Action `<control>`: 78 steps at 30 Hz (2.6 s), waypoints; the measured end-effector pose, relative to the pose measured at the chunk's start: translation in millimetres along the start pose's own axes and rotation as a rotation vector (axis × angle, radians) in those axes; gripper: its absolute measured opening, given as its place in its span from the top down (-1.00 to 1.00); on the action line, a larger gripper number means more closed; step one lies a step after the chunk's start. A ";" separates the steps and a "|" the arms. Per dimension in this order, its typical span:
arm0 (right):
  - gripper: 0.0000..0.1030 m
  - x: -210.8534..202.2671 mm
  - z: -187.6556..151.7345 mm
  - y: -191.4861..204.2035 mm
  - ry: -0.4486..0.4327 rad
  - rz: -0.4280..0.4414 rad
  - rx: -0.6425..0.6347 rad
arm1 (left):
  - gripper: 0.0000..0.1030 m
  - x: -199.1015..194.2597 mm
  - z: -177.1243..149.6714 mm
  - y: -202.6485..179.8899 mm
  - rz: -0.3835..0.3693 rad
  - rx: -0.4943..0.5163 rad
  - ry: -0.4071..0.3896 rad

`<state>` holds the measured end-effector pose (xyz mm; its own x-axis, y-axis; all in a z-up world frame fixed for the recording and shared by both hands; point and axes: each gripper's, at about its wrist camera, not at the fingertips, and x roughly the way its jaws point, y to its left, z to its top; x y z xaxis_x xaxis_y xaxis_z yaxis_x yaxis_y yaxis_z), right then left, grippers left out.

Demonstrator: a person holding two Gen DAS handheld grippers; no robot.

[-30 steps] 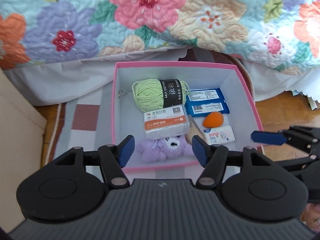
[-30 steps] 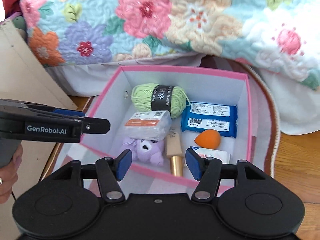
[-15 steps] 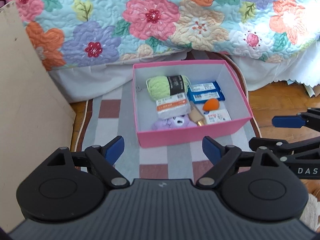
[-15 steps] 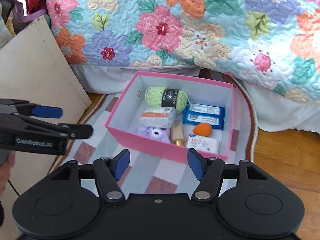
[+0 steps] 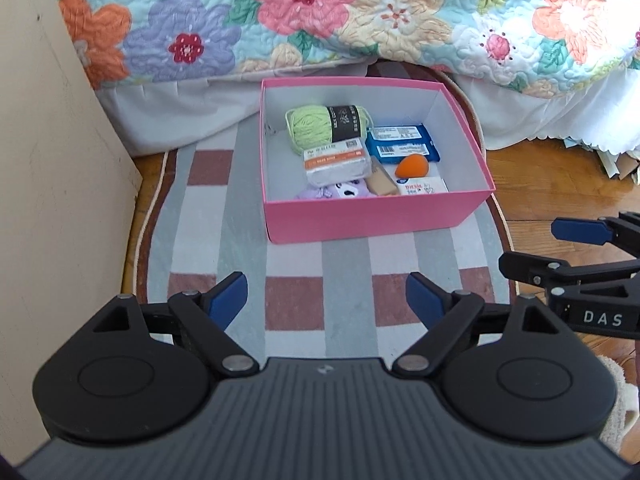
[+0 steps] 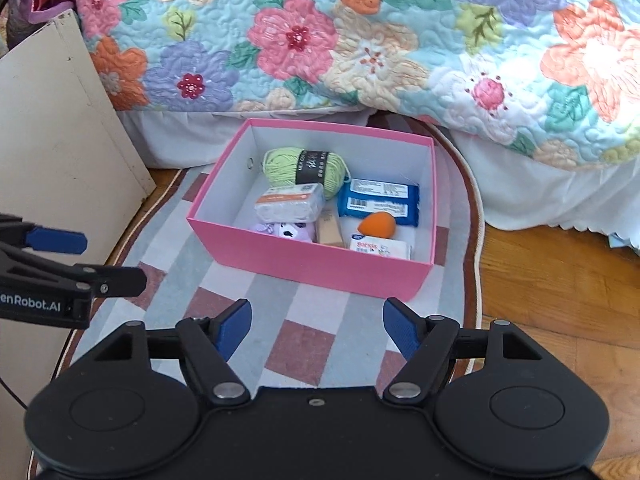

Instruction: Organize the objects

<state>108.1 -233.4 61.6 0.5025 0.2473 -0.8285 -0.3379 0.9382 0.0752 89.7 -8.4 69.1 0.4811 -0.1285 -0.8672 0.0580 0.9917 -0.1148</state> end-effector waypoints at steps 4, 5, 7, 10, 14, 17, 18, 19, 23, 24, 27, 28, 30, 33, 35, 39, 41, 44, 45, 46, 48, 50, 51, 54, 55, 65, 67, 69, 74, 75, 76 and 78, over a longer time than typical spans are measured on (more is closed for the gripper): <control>-0.52 -2.9 -4.1 -4.5 0.004 -0.009 0.054 | -0.74 -0.8 -5.5 1.1 0.001 -0.011 -0.003; -0.52 -4.2 -5.3 -5.4 -0.002 -0.020 0.068 | -0.74 -1.3 -5.8 2.0 0.002 -0.019 -0.003; -0.52 -5.4 -7.2 -7.3 0.002 -0.035 0.086 | -0.77 -2.9 -7.7 2.8 0.003 -0.028 -0.004; -0.53 -6.8 -10.2 -10.5 0.014 -0.038 0.113 | -0.81 -4.2 -10.5 1.9 0.013 -0.032 -0.005; -0.74 -8.6 -13.2 -10.7 0.025 -0.048 0.129 | -1.00 -5.1 -13.1 1.9 -0.018 -0.039 0.004; -0.74 -5.6 -13.5 -9.2 0.060 -0.080 0.129 | -1.00 -2.8 -14.9 2.5 -0.016 -0.059 0.039; -0.74 -3.4 -13.5 -8.7 0.078 -0.093 0.127 | -1.00 -2.6 -15.3 2.4 -0.007 -0.058 0.042; -0.74 -1.4 -13.4 -8.9 0.092 -0.101 0.124 | -1.00 -2.8 -15.5 2.4 0.001 -0.055 0.042; -0.74 -0.8 -15.9 -11.9 0.101 -0.097 0.132 | -1.00 -5.9 -15.2 2.5 0.041 -0.048 0.035; -0.74 -1.2 -16.1 -12.3 0.102 -0.095 0.136 | -1.00 -7.0 -15.1 2.9 0.048 -0.045 0.035; -0.74 -3.0 -16.2 -14.7 0.102 -0.091 0.148 | -1.00 -9.6 -15.4 2.8 0.057 -0.046 0.032; -0.74 -3.7 -16.0 -15.5 0.100 -0.090 0.152 | -1.00 -9.8 -15.4 3.0 0.055 -0.046 0.033; -0.74 -4.7 -16.0 -16.8 0.097 -0.091 0.161 | -1.00 -9.8 -16.0 2.6 0.051 -0.045 0.038; -0.74 -5.5 -16.4 -17.0 0.097 -0.093 0.157 | -1.00 -9.6 -17.5 1.3 0.049 -0.042 0.043; -0.74 -4.8 -17.0 -17.0 0.105 -0.082 0.149 | -1.00 -9.5 -18.4 0.3 0.052 -0.039 0.046; -0.96 -4.9 -19.9 -19.7 0.102 -0.083 0.175 | -1.00 -9.3 -19.2 0.4 0.050 -0.038 0.051; -0.96 -5.8 -20.8 -19.2 0.097 -0.084 0.178 | -1.00 -9.4 -19.3 0.3 0.051 -0.040 0.050; -0.96 -6.5 -21.1 -17.2 0.097 -0.084 0.169 | -1.00 -10.3 -19.9 0.8 0.053 -0.043 0.049; -0.96 -6.8 -21.1 -16.4 0.099 -0.083 0.167 | -1.00 -10.6 -19.8 1.7 0.054 -0.044 0.048; -0.96 -7.0 -20.6 -16.1 0.101 -0.083 0.163 | -1.00 -11.1 -20.0 1.7 0.058 -0.045 0.047; -0.96 -8.3 -20.3 -15.0 0.102 -0.083 0.160 | -1.00 -12.3 -19.1 2.6 0.062 -0.043 0.047; -0.96 -9.9 -19.9 -13.2 0.101 -0.090 0.152 | -1.00 -13.1 -18.7 3.5 0.062 -0.047 0.048; -0.96 -10.4 -19.9 -12.6 0.103 -0.089 0.149 | -1.00 -13.2 -18.3 3.8 0.062 -0.048 0.049; -0.96 -11.4 -20.0 -12.2 0.115 -0.076 0.154 | -1.00 -12.1 -17.7 4.9 0.066 -0.049 0.058; -0.96 -11.4 -20.3 -12.4 0.118 -0.071 0.159 | -1.00 -11.8 -17.6 5.3 0.070 -0.048 0.058; -0.96 -11.9 -21.1 -11.3 0.131 -0.094 0.158 | -1.00 -9.2 -17.7 11.8 0.090 -0.070 0.074; -0.96 -12.0 -21.1 -11.7 0.132 -0.092 0.157 | -1.00 -8.5 -17.7 12.0 0.088 -0.070 0.078; -0.96 -12.6 -21.2 -12.7 0.131 -0.090 0.159 | -1.00 -7.8 -18.2 11.6 0.092 -0.070 0.080; -0.96 -13.0 -21.5 -12.5 0.135 -0.095 0.156 | -1.00 -7.6 -17.2 11.9 0.093 -0.078 0.088; -0.96 -13.9 -21.8 -12.0 0.135 -0.088 0.155 | -1.00 -7.7 -17.0 12.2 0.093 -0.078 0.087; -0.96 -14.6 -22.0 -11.2 0.135 -0.080 0.156 | -1.00 -7.8 -16.8 12.1 0.097 -0.078 0.088; -0.96 -16.2 -22.5 -10.1 0.135 -0.073 0.160 | -1.00 -8.3 -16.5 12.0 0.100 -0.077 0.088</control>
<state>85.5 -252.3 61.7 0.4065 0.1533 -0.9007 -0.1688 0.9815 0.0908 72.0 4.5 67.0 0.4023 -0.0324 -0.9150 -0.0552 0.9967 -0.0596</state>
